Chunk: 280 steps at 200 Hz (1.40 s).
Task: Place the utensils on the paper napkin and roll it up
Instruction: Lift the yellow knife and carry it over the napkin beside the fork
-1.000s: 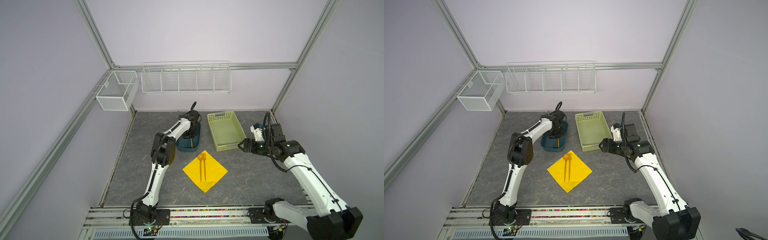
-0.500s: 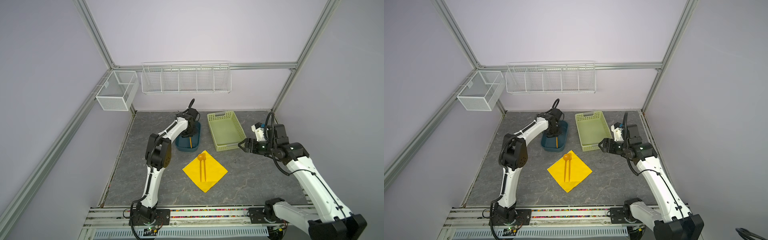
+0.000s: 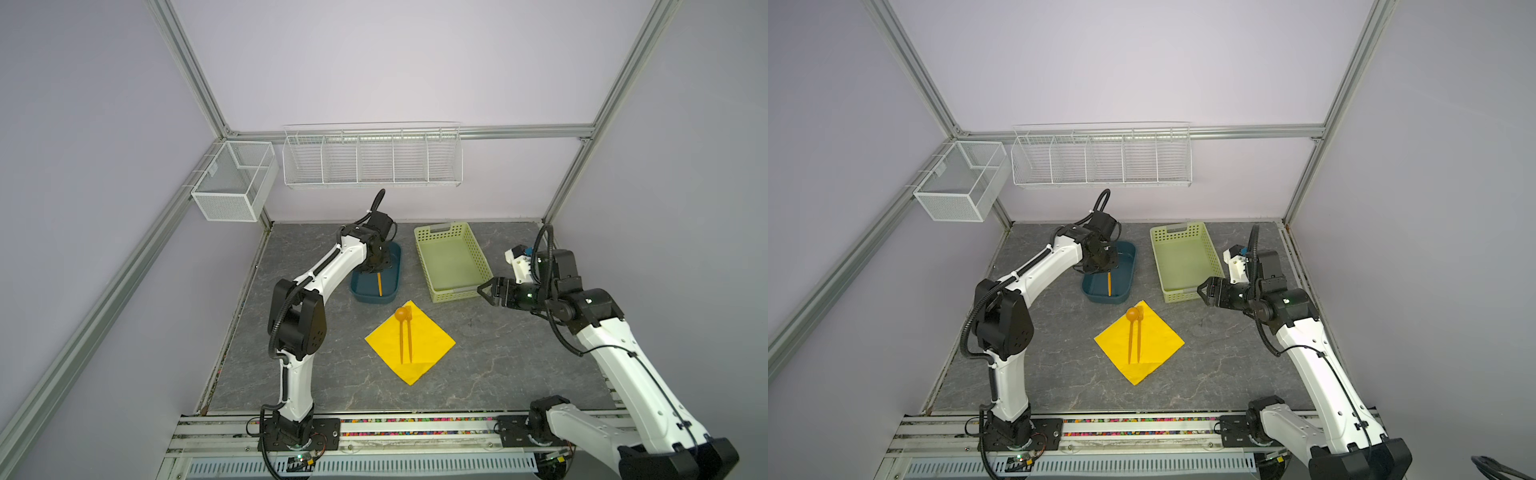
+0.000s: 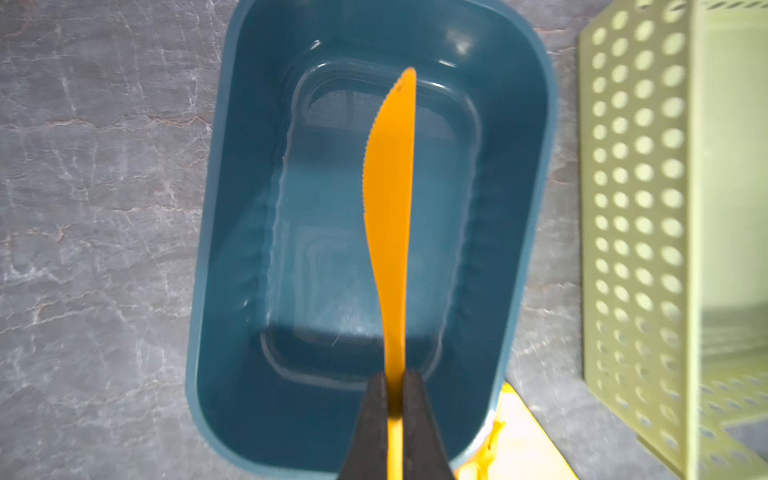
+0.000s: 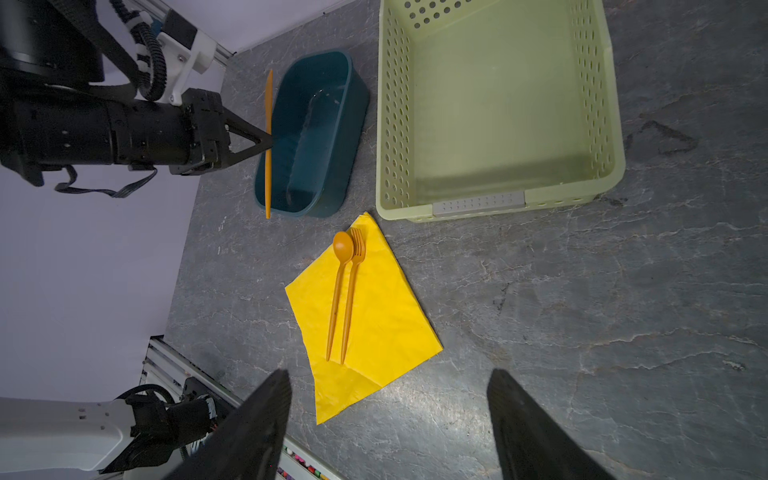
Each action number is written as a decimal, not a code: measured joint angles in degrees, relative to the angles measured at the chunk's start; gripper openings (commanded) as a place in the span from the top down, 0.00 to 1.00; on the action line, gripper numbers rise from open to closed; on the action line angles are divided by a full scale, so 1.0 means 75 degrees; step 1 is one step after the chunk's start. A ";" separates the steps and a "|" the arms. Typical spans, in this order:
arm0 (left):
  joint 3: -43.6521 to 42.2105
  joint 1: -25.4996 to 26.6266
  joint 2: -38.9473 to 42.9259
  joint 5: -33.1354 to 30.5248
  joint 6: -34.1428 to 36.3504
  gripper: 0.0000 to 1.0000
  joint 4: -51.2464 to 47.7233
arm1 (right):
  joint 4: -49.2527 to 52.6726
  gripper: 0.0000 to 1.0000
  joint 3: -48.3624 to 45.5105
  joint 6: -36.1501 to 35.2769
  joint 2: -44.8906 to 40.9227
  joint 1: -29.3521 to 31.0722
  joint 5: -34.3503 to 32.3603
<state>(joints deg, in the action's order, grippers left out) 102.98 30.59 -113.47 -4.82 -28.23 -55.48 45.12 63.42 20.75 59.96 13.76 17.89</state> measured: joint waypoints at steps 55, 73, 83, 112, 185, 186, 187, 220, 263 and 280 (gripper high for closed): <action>-0.0854 0.0554 0.1119 0.0108 -0.0332 1.00 0.0143 | 0.0000 0.21 -0.0117 -0.0096 -0.0181 0.0000 -0.0006; -0.1256 0.0819 0.1396 0.0204 -0.0460 1.00 0.0262 | -0.0017 0.21 -0.0224 -0.0154 -0.0230 -0.0003 -0.0009; -0.1492 0.0965 0.1524 0.0245 -0.0545 1.00 0.0338 | -0.0029 0.21 -0.0294 -0.0181 -0.0271 -0.0012 -0.0015; -0.2294 0.1428 0.1868 0.0315 -0.0813 1.00 0.0629 | -0.0032 0.21 -0.0382 -0.0294 -0.0332 -0.0041 -0.0035; -0.3465 0.2658 0.2028 0.0446 -0.1737 1.00 0.1539 | -0.0026 0.19 -0.0414 -0.0691 -0.0452 -0.0210 -0.0181; -0.3471 0.2675 0.2028 0.0446 -0.1754 1.00 0.1556 | -0.0026 0.19 -0.0414 -0.0694 -0.0452 -0.0219 -0.0175; -0.3474 0.2690 0.2028 0.0446 -0.1760 1.00 0.1568 | -0.0026 0.19 -0.0414 -0.0699 -0.0452 -0.0227 -0.0175; -0.3605 0.3083 0.1807 0.0425 -0.2119 1.00 0.1935 | -0.0032 0.19 -0.0414 -0.0807 -0.0452 -0.0455 -0.0207; -0.3663 0.3217 0.1341 0.0361 -0.2442 1.00 0.2238 | -0.0050 0.19 -0.0443 -0.0866 -0.0452 -0.0472 -0.0210; -0.3663 0.3217 0.1221 0.0300 -0.2544 1.00 0.2294 | -0.0061 0.19 -0.0484 -0.0889 -0.0455 -0.0472 -0.0210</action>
<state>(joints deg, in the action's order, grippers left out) 75.50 54.72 -104.31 -2.57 -47.31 -38.28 44.66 59.79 14.09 56.55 10.22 16.32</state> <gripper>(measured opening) 0.048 0.812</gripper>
